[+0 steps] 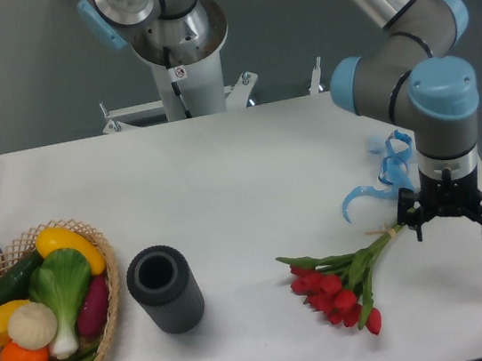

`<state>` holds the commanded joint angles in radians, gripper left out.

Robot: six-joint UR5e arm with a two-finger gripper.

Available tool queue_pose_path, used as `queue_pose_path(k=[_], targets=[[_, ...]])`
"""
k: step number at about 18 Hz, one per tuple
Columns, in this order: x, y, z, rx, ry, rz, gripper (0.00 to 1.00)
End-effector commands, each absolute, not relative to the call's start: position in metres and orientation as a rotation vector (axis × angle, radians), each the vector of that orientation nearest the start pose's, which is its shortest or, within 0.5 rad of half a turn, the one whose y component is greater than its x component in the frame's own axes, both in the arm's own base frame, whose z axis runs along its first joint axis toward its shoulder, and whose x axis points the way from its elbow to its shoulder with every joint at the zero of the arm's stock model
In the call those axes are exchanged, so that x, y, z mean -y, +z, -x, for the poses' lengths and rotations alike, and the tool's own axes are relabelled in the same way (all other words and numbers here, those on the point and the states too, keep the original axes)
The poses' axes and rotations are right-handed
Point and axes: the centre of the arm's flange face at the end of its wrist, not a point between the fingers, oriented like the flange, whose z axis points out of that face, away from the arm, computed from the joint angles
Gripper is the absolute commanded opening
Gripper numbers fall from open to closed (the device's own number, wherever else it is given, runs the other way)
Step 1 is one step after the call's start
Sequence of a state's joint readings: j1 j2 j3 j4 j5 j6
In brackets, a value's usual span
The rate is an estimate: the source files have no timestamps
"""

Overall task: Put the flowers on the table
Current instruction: 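Open the gripper to release the tulips and lift it away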

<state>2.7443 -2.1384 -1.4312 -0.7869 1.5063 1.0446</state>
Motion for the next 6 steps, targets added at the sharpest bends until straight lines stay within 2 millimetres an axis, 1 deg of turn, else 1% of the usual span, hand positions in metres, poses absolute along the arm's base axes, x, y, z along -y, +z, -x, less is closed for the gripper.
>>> queue_pose_path(k=[3,5,6], targets=[[-0.4,0.286,0.599,0.175,0.415,2.933,1.0],[-0.4,0.283,0.597,0.172,0.42,2.954,1.0],[-0.404,0.281,0.595,0.164,0.42,2.957,1.0]])
